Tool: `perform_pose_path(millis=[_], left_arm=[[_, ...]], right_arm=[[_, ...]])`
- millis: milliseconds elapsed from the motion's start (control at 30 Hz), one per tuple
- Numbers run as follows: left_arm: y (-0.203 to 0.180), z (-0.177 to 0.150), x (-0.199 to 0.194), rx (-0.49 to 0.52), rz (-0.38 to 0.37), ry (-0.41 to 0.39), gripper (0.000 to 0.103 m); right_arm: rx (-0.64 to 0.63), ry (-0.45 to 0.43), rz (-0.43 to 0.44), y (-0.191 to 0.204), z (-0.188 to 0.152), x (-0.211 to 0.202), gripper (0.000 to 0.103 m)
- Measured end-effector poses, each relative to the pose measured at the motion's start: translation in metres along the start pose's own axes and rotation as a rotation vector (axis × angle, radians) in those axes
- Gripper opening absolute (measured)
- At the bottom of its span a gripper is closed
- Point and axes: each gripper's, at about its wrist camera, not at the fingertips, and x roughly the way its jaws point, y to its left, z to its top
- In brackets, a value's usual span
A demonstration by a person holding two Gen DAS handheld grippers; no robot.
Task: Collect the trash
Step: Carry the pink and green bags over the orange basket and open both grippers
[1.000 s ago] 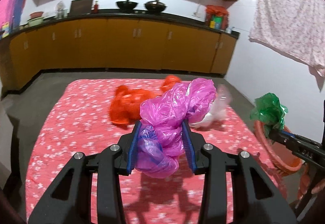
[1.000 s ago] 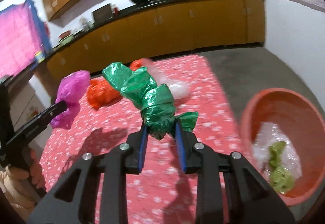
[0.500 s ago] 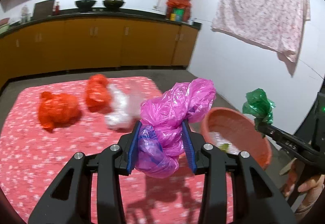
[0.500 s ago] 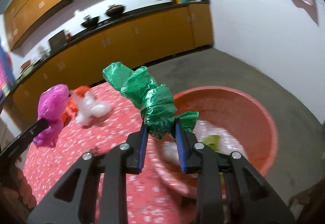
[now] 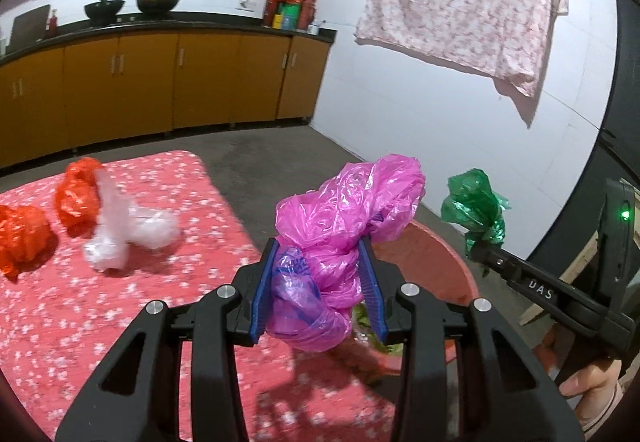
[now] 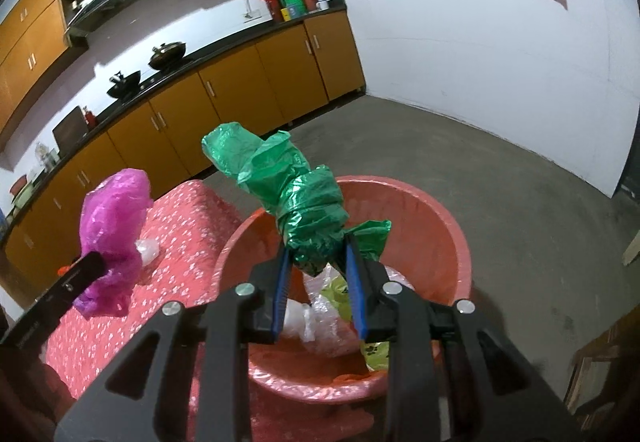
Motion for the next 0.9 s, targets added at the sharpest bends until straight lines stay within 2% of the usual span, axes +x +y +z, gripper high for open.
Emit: perform_pose_path(millis=[667, 833, 900], left_arm=[[-0.04, 0.002, 0.064, 0.046, -0.078, 0.08, 0.04], [-0.042, 0.0, 0.075, 0.037, -0.099, 0.11, 0.044], [-0.041, -0.001, 0.08, 0.03, -0.101, 0.119, 0.048]], right_arm=[[0.063, -0.004, -0.001, -0.031, 0.008, 0.023, 0.027], [0.071, -0.018, 0.01, -0.034, 0.006, 0.023, 0.031], [0.075, -0.021, 0.012, -0.034, 0.003, 0.021, 0.038]])
